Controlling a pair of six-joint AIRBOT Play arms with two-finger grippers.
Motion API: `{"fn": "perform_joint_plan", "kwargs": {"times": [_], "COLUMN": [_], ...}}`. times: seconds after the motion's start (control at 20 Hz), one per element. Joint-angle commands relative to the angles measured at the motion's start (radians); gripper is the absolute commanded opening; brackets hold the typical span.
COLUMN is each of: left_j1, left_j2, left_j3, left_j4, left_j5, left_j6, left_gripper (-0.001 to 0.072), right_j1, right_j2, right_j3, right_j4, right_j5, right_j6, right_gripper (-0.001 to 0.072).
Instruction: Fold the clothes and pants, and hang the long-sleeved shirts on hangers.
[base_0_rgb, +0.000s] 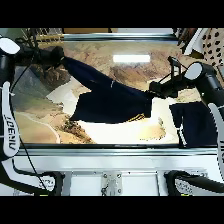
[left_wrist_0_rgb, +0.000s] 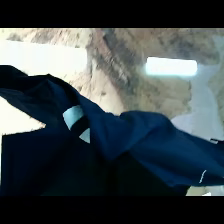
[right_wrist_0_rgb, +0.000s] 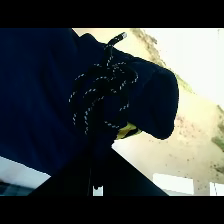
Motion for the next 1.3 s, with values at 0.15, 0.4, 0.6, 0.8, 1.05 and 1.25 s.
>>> {"fn": "perform_joint_plan", "kwargs": {"times": [0.15,0.4,0.6,0.8,1.05,1.25], "left_j1": [0.007,-0.019,-0.018,-0.026,-0.026,0.019], "left_j2": [0.24,0.282,0.255,0.216,0.268,0.443], "left_j3": [-0.583,-0.974,-1.057,-1.057,-1.056,-1.056], "left_j4": [0.14,0.137,0.138,0.139,0.139,0.139], "left_j5": [0.154,0.456,0.586,0.584,0.585,0.523], "left_j6": [0.059,0.058,0.059,0.058,0.054,0.054], "left_gripper": [0.0005,0.0005,0.0005,0.0005,0.0391,0.0523], "right_j1": [0.02,0.072,0.122,0.143,0.129,0.026], "right_j2": [0.082,0.082,0.06,0.034,0.074,0.229], "right_j3": [-0.285,-0.502,-0.584,-0.592,-0.591,-0.556], "right_j4": [-0.081,-0.077,-0.075,-0.074,-0.024,0.103], "right_j5": [-0.105,-0.307,-0.422,-0.47,-0.48,-0.352], "right_j6": [-0.023,-0.022,0.004,0.016,0.026,-0.132], "right_gripper": [0.0026,0.0027,0.0027,0.0031,0.0178,0.0662]}}
